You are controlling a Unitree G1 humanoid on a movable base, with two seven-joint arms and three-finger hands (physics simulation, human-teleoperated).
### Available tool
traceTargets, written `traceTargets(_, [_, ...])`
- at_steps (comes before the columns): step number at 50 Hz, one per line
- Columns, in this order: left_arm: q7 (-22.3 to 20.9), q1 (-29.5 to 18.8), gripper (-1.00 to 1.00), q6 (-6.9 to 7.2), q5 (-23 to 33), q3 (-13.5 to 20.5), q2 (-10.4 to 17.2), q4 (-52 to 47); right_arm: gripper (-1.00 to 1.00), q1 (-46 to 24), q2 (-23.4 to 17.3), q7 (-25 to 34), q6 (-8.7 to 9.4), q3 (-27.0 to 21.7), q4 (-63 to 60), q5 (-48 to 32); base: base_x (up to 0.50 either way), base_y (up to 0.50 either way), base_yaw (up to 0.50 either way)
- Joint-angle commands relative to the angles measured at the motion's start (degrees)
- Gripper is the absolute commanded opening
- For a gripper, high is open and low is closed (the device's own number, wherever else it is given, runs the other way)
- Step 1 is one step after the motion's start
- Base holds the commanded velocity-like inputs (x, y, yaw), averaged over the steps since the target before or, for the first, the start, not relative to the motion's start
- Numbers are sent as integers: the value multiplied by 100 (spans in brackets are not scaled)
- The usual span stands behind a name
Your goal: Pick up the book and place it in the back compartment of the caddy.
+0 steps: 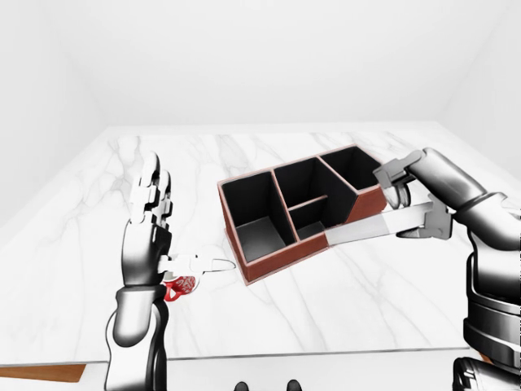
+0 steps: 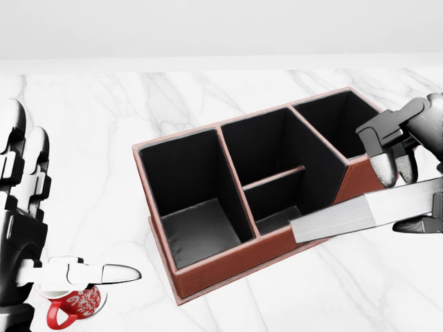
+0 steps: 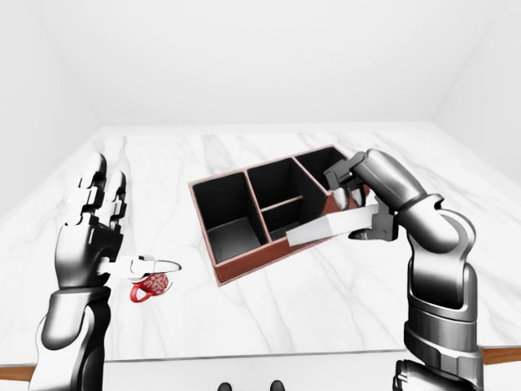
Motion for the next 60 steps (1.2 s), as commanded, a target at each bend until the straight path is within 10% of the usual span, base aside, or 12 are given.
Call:
traceTargets(1, [-12,-14,100,0,-12,23,5,-61,-100,-380,201,-1,0,258,-220,-575,0,0,0])
traceTargets(60, [-21,-35,100,0,-43,36,11,-77,-100,-1897,1206,-110,0,1533,993,-3068,0,0,0])
